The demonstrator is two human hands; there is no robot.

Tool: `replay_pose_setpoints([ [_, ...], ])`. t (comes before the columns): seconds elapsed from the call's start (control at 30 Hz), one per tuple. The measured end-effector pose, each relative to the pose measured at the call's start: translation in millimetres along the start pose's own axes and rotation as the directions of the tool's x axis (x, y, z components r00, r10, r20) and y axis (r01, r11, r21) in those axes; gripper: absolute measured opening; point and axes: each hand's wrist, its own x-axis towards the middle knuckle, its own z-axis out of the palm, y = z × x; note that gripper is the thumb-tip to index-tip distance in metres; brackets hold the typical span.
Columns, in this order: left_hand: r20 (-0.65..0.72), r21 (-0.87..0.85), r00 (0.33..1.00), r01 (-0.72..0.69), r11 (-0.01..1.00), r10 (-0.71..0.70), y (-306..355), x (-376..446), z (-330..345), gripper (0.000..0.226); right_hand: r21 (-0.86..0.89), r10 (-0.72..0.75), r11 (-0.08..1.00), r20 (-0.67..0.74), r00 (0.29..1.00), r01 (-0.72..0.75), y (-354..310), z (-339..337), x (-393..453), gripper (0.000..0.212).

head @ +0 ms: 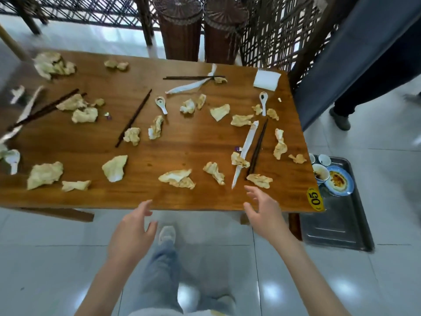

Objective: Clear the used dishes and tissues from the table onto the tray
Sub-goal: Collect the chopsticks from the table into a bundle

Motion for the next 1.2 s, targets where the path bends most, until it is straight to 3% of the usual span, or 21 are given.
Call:
replay_pose_setpoints([
  [0.27,0.054,0.090,0.992,-0.122,0.988,0.118,-11.2,130.7,-55.6,0.055,-0.014,0.127,0.992,-0.062,0.990,-0.128,-52.1,31.3,85.1,0.046],
  [0.5,0.127,0.150,0.966,-0.244,0.958,0.226,-0.8,210.8,-73.2,0.054,-0.050,0.238,0.969,-0.089,0.967,-0.243,-45.0,35.9,125.3,0.044],
  [0.8,0.182,0.130,0.950,-0.281,0.951,0.255,24.2,240.8,-56.0,0.052,-0.047,0.420,0.904,-0.097,0.902,-0.425,-21.8,16.8,172.0,0.039],
  [1.1,0.172,0.152,0.958,-0.256,0.955,0.230,50.7,244.5,-33.0,0.049,-0.128,0.447,0.882,-0.079,0.891,-0.454,5.8,9.3,218.6,0.040],
  [1.2,0.165,0.162,0.962,-0.245,0.956,0.218,59.7,240.4,-22.9,0.048,-0.163,0.498,0.840,-0.146,0.855,-0.517,15.7,6.9,225.9,0.038],
])
